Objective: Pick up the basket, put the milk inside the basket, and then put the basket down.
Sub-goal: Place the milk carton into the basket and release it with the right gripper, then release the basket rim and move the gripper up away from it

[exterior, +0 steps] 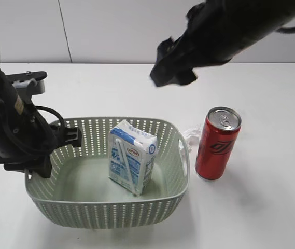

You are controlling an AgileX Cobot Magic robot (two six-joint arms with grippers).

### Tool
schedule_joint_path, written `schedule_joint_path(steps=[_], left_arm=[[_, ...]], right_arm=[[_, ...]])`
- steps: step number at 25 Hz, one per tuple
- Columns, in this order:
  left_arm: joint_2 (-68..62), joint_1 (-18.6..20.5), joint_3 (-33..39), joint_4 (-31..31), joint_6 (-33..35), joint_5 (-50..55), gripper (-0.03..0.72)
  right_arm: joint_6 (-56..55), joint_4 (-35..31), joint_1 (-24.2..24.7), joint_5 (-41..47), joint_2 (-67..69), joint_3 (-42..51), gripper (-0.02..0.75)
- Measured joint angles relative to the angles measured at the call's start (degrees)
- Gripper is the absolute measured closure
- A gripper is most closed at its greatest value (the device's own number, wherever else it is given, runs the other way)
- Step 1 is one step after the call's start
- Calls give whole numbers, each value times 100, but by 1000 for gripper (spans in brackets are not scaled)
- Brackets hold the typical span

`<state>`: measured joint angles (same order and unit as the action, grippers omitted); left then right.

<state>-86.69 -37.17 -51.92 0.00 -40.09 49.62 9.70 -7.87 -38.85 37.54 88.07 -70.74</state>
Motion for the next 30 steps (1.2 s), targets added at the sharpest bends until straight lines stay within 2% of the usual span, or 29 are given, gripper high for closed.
schedule_joint_path(steps=[8,12,16,21,25,30], left_arm=[[0,0,0,0,0,-49,690],[0,0,0,0,0,-94,690],[0,0,0,0,20,-94,690],[0,0,0,0,25,-94,690],[0,18,0,0,39,-102,690],[0,44,0,0,44,-102,690]], right_arm=[[-18,206,2057,1195,342,-819,143],[-131,271,2707,1763,470,-868,144],[-168,271,3021,2057,487,-879,144],[-312,291,3159,2932,487,-890,146],[-361,291,3158,3043,204,-689,146],[-373,291,3158,3054,-653,51,146]])
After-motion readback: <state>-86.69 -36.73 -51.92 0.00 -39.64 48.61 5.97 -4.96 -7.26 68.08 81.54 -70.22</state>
